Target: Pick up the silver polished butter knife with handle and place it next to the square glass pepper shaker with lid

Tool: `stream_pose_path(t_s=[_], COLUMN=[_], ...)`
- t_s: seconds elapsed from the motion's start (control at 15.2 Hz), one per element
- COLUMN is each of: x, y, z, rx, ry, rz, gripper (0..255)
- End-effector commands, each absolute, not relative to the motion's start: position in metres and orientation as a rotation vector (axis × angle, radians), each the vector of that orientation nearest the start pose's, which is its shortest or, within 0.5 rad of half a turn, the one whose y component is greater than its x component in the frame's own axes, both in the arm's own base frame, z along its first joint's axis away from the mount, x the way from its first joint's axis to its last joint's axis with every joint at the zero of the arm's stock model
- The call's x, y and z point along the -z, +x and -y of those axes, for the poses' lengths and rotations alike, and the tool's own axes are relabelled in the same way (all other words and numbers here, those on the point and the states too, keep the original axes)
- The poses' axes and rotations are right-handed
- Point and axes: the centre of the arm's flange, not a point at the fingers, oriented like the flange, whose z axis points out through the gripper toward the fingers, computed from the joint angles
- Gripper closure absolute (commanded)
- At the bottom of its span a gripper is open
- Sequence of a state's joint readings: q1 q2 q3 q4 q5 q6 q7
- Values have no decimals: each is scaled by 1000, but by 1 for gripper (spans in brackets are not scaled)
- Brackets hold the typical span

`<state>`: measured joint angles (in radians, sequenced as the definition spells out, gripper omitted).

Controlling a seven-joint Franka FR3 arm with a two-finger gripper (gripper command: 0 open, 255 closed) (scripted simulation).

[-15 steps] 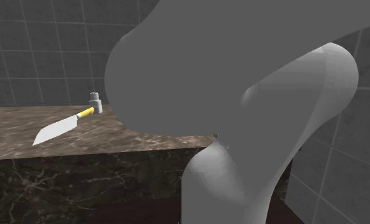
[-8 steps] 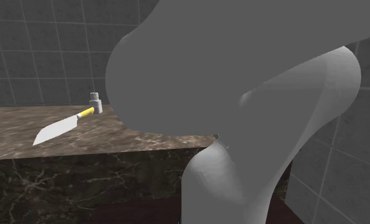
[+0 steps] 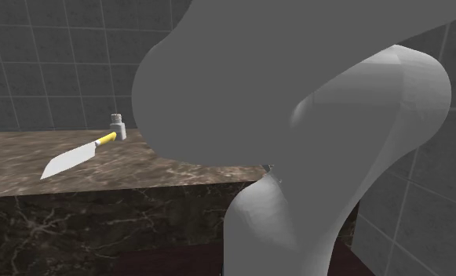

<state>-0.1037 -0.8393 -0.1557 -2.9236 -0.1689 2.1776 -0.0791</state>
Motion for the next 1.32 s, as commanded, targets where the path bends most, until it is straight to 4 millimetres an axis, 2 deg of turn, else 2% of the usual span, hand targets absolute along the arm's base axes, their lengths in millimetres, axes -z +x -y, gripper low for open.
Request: stream_pose_path(t_s=[0.0,0.33,0.86,0.92,1.25], x=[-377,-348,-348,-348,-348], y=[283,285,285,285,285], z=[75,76,76,76,76], rx=[140,140,140,140,140], ry=[-3177,-3177,-3177,-3177,-3177], rz=[-68,-68,-68,-68,-68], gripper=[0,0,0,255,255])
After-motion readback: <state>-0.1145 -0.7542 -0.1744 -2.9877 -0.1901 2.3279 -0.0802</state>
